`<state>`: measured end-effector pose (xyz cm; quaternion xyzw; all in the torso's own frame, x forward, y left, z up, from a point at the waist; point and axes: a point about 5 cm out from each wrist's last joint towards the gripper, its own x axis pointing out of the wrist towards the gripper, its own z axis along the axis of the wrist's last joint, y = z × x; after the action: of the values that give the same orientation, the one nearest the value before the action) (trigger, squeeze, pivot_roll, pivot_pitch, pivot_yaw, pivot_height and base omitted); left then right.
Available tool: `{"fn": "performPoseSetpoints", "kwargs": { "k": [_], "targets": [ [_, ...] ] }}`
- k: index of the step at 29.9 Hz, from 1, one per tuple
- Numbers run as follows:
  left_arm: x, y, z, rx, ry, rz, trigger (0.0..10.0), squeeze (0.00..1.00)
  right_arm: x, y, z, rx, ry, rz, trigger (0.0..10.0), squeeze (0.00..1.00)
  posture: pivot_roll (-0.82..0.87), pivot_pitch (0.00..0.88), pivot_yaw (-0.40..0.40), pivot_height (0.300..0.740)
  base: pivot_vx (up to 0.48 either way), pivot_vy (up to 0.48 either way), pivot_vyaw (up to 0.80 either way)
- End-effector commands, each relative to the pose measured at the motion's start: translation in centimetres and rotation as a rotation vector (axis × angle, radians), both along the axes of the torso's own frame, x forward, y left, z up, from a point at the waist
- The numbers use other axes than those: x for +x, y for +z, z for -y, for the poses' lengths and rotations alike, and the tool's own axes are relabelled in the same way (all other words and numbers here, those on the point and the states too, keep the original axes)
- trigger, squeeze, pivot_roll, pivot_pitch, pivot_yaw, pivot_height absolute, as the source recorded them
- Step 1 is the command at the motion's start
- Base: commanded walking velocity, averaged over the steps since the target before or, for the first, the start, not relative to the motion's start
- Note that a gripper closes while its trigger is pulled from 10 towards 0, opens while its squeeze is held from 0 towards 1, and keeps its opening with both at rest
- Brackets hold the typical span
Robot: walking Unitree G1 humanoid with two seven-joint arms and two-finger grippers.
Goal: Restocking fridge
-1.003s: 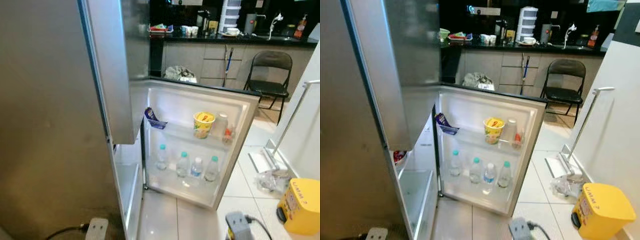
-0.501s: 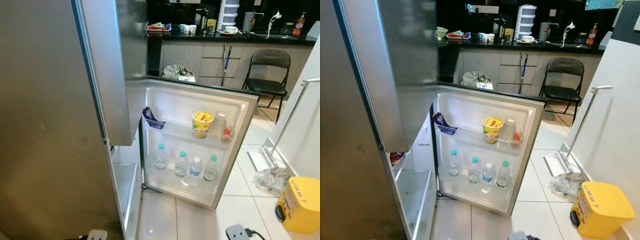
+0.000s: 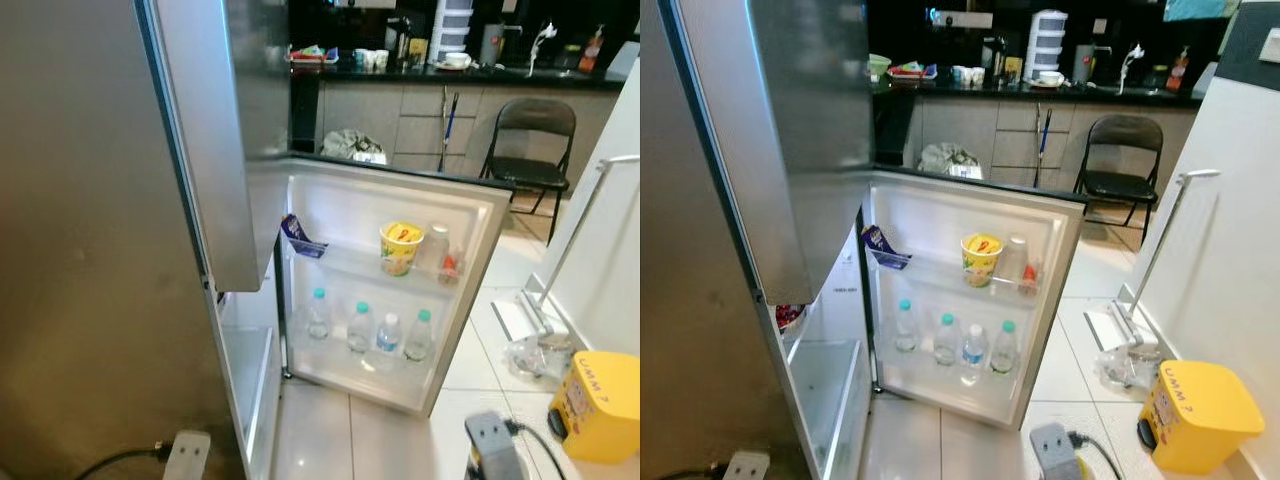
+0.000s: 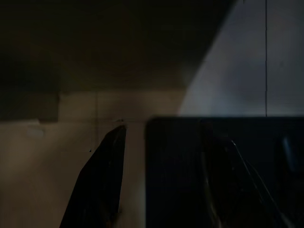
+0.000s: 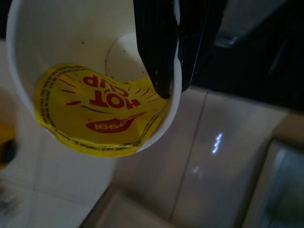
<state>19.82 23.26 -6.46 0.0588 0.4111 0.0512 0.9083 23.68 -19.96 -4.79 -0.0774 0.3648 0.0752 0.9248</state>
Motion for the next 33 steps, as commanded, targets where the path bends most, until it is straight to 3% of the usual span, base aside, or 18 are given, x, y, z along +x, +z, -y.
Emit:
{"fn": "performPoseSetpoints", "kwargs": {
  "k": [1, 3, 4, 5, 6, 8, 10, 15, 17, 19, 20, 21, 24, 26, 28, 29, 31, 33],
  "targets": [
    [-0.5, -0.5, 0.8, -0.015, -0.001, -0.013, 10.0, 0.00, -0.8, -0.5, -0.3, -0.005, 0.029, -0.025, 10.0, 0.00, 0.01, 0.055, -0.029, 0.740, 0.000, 0.000, 0.00],
    [-0.2, -0.3, 0.7, -0.014, -0.003, -0.009, 10.0, 0.00, -1.0, -0.7, -0.5, -0.008, 0.048, -0.035, 10.0, 0.00, 0.01, 0.060, -0.038, 0.740, 0.000, 0.000, 0.00],
    [1.7, 0.9, -0.1, 0.009, -0.010, 0.032, 10.0, 0.00, 0.2, 0.1, -0.2, -0.019, 0.051, -0.003, 10.0, 0.00, 0.01, 0.061, -0.037, 0.740, 0.000, 0.000, 0.00],
    [2.6, 1.6, -0.6, 0.020, -0.012, 0.052, 10.0, 0.00, 1.0, 0.7, 0.1, -0.023, 0.042, 0.019, 10.0, 0.00, 0.01, 0.060, -0.037, 0.740, 0.000, 0.000, 0.00],
    [2.6, 1.6, -0.6, 0.020, -0.012, 0.052, 10.0, 0.00, 1.0, 0.7, 0.1, -0.023, 0.042, 0.019, 10.0, 0.00, 0.01, 0.060, -0.037, 0.740, 0.000, 0.000, 0.00],
    [4.9, 3.6, -1.8, 0.037, 0.008, 0.122, 10.0, 0.00, 3.9, 3.1, 1.0, -0.014, -0.024, 0.113, 10.0, 0.00, 0.01, 0.059, -0.033, 0.740, 0.000, 0.000, 0.00],
    [6.0, 4.6, -2.4, 0.035, 0.034, 0.164, 10.0, 0.00, 5.3, 4.6, 1.5, 0.011, -0.082, 0.170, 10.0, 0.00, 0.01, 0.057, -0.030, 0.740, 0.000, 0.000, 0.00],
    [5.9, 4.5, -2.2, 0.026, 0.036, 0.169, 10.0, 0.00, 5.6, 4.9, 1.4, 0.053, -0.127, 0.199, 10.0, 0.00, 0.01, 0.051, -0.026, 0.740, 0.000, 0.000, 0.00],
    [5.0, 3.7, -1.6, 0.016, 0.032, 0.145, 10.0, 0.00, 4.8, 4.0, 0.8, 0.071, -0.123, 0.174, 10.0, 0.00, 0.01, 0.051, -0.025, 0.740, 0.000, 0.000, 0.00],
    [2.2, 1.3, -0.1, -0.014, 0.020, 0.064, 10.0, 0.00, 2.0, 1.4, -1.2, 0.092, -0.064, 0.089, 10.0, 0.00, 0.01, 0.053, -0.026, 0.740, 0.000, 0.000, 0.00],
    [2.2, 1.3, -0.1, -0.014, 0.020, 0.064, 10.0, 0.00, 2.0, 1.4, -1.2, 0.092, -0.064, 0.089, 10.0, 0.00, 0.01, 0.053, -0.026, 0.740, 0.000, 0.000, 0.00],
    [1.0, 0.4, 0.7, -0.023, 0.004, 0.029, 10.0, 0.00, 0.7, 0.3, -2.0, 0.095, -0.031, 0.052, 10.0, 0.00, 0.01, 0.056, -0.027, 0.740, 0.000, 0.000, 0.00],
    [0.5, 0.0, 1.0, -0.027, -0.006, 0.014, 10.0, 0.00, 0.1, -0.1, -2.3, 0.094, -0.013, 0.033, 10.0, 0.00, 0.01, 0.057, -0.027, 0.740, 0.000, 0.000, 0.00],
    [0.6, 0.1, 0.9, -0.025, -0.010, 0.015, 10.0, 0.00, 0.1, -0.1, -2.2, 0.091, -0.005, 0.031, 10.0, 0.00, 0.01, 0.060, -0.029, 0.740, 0.000, 0.000, 0.00],
    [2.5, 1.5, -0.2, -0.004, -0.004, 0.059, 10.0, 0.00, 2.2, 1.5, -1.2, 0.080, -0.031, 0.085, 10.0, 0.00, 0.01, 0.062, -0.025, 0.740, 0.000, 0.000, 0.00],
    [2.5, 1.5, -0.2, -0.004, -0.004, 0.059, 10.0, 0.00, 2.2, 1.5, -1.2, 0.080, -0.031, 0.085, 10.0, 0.00, 0.01, 0.062, -0.025, 0.740, 0.000, 0.000, 0.00],
    [4.0, 2.8, -1.2, 0.012, 0.010, 0.101, 10.0, 0.00, 4.3, 3.4, 0.0, 0.085, -0.085, 0.152, 10.0, 0.00, 0.01, 0.062, -0.025, 0.740, 0.000, 0.000, 0.00],
    [4.4, 3.1, -1.5, 0.016, 0.015, 0.113, 10.0, 0.00, 5.0, 4.1, 0.4, 0.091, -0.110, 0.176, 10.0, 0.00, 0.01, 0.062, -0.025, 0.740, 0.000, 0.000, 0.00]
  ]
}}
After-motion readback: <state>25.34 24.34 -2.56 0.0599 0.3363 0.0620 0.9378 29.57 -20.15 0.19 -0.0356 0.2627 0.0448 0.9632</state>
